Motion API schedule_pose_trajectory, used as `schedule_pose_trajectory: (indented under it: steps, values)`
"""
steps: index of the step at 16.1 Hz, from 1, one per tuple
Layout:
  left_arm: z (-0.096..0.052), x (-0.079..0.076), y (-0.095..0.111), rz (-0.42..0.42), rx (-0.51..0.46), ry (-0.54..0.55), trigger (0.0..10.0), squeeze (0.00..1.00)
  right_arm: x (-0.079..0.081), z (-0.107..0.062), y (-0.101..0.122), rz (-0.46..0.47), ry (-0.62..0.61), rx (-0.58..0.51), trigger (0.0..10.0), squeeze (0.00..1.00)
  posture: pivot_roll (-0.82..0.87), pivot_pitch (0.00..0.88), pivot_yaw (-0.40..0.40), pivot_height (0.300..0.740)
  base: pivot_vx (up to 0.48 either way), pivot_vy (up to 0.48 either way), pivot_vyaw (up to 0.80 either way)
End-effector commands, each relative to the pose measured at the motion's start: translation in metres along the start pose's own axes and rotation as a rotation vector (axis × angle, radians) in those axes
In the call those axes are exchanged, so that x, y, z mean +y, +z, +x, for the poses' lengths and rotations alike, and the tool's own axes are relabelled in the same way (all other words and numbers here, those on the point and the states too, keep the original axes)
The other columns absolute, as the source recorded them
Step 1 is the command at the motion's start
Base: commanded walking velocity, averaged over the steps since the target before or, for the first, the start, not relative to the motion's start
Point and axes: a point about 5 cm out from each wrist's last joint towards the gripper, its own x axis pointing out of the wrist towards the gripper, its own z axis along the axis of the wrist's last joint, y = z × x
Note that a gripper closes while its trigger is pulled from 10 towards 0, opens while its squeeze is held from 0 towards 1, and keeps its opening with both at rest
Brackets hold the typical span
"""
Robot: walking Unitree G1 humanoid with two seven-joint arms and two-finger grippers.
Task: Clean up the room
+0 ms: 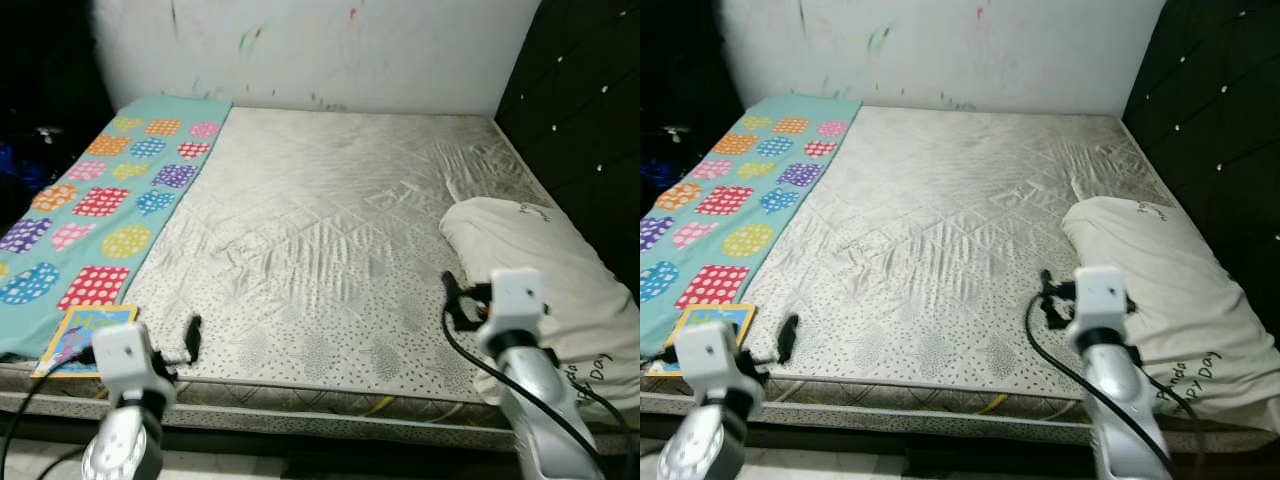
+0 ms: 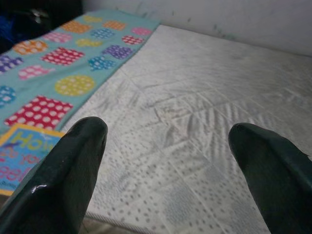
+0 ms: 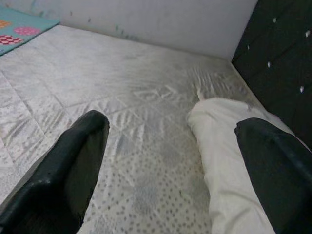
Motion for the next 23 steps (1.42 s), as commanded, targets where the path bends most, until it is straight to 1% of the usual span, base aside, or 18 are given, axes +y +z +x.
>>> schedule_pose_trajectory:
  steps: [1,2,3,4,5,7,8,9,11,12,13,14,16,18,19,20,22,23]
  values:
    - [0.003,0.003,-0.002,0.022,0.011,0.030,10.0,0.00,0.002,0.005,0.006,-0.019,-0.008,-0.015,10.0,0.00,-0.11,0.000,-0.047,0.740,0.000,0.000,0.00]
    - [0.007,0.000,0.001,0.010,0.004,0.044,10.0,0.00,-0.001,0.012,0.005,-0.100,-0.067,-0.005,10.0,0.00,-0.09,0.000,-0.062,0.740,0.000,0.000,0.00]
    - [0.007,-0.002,0.002,0.000,0.001,0.043,10.0,0.00,-0.006,0.016,0.001,-0.106,-0.083,0.009,10.0,0.00,-0.07,0.000,-0.075,0.740,0.000,0.000,0.00]
    - [0.005,-0.005,0.002,-0.004,-0.003,0.040,10.0,0.00,-0.015,0.022,-0.005,-0.103,-0.089,0.036,10.0,0.00,-0.05,0.000,-0.085,0.740,0.000,0.000,0.00]
    - [-0.001,-0.005,0.002,-0.011,-0.003,0.041,10.0,0.00,-0.026,0.033,-0.008,-0.126,-0.105,0.051,10.0,0.00,-0.04,0.000,-0.089,0.740,0.000,0.000,0.00]
    - [-0.003,-0.006,0.001,-0.012,-0.002,0.038,10.0,0.00,-0.029,0.040,-0.007,-0.139,-0.099,0.048,10.0,0.00,-0.04,0.000,-0.086,0.740,0.000,0.000,0.00]
    - [-0.005,-0.008,0.001,-0.009,-0.001,0.028,10.0,0.00,-0.031,0.046,-0.004,-0.195,-0.086,0.023,10.0,0.00,-0.03,0.000,-0.086,0.740,0.000,0.000,0.00]
    - [-0.005,-0.008,0.002,-0.010,-0.004,0.020,10.0,0.00,-0.034,0.047,-0.004,-0.199,-0.084,0.025,10.0,0.00,-0.03,0.000,-0.083,0.740,0.000,0.000,0.00]
    - [-0.002,-0.004,0.010,-0.016,-0.032,0.005,10.0,0.00,-0.051,0.041,-0.015,-0.189,-0.108,0.058,10.0,0.00,-0.05,0.000,-0.061,0.740,0.000,0.000,0.00]
    - [-0.002,-0.001,0.011,-0.012,-0.037,0.001,10.0,0.00,-0.060,0.034,-0.018,-0.173,-0.126,0.062,10.0,0.00,-0.06,0.000,-0.053,0.740,0.000,0.000,0.00]
    - [-0.002,0.000,0.011,-0.010,-0.036,0.000,10.0,0.00,-0.063,0.031,-0.018,-0.177,-0.129,0.059,10.0,0.00,-0.06,0.000,-0.051,0.740,0.000,0.000,0.00]
    - [-0.001,0.001,0.010,-0.001,-0.033,-0.005,10.0,0.00,-0.070,0.024,-0.017,-0.188,-0.132,0.049,10.0,0.00,-0.08,0.000,-0.049,0.740,0.000,0.000,0.00]
    - [0.000,0.001,0.009,0.001,-0.029,-0.010,10.0,0.00,-0.090,0.006,-0.010,-0.233,-0.150,0.034,10.0,0.00,-0.09,0.000,-0.047,0.740,0.000,0.000,0.00]
    - [0.000,-0.003,0.008,-0.011,-0.029,-0.019,10.0,0.00,-0.101,0.005,0.001,-0.222,-0.167,0.016,10.0,0.00,-0.11,0.000,-0.046,0.740,0.000,0.000,0.00]
    - [0.000,-0.007,0.010,-0.033,-0.036,-0.031,10.0,0.00,-0.100,0.007,0.013,-0.212,-0.155,-0.015,10.0,0.00,-0.12,0.000,-0.052,0.740,0.000,0.000,0.00]
    - [-0.001,-0.008,0.011,-0.044,-0.039,-0.033,10.0,0.00,-0.098,0.007,0.018,-0.197,-0.145,-0.024,10.0,0.00,-0.12,0.000,-0.055,0.740,0.000,0.000,0.00]
    - [-0.003,-0.005,0.014,-0.058,-0.050,-0.021,10.0,0.00,-0.085,-0.004,0.026,-0.108,-0.095,-0.018,10.0,0.00,-0.12,0.000,-0.058,0.740,0.000,0.000,0.00]
    - [-0.003,-0.001,0.013,-0.058,-0.047,-0.006,10.0,0.00,-0.069,-0.013,0.025,-0.016,-0.046,0.020,10.0,0.00,-0.12,0.000,-0.057,0.740,0.000,0.000,0.00]
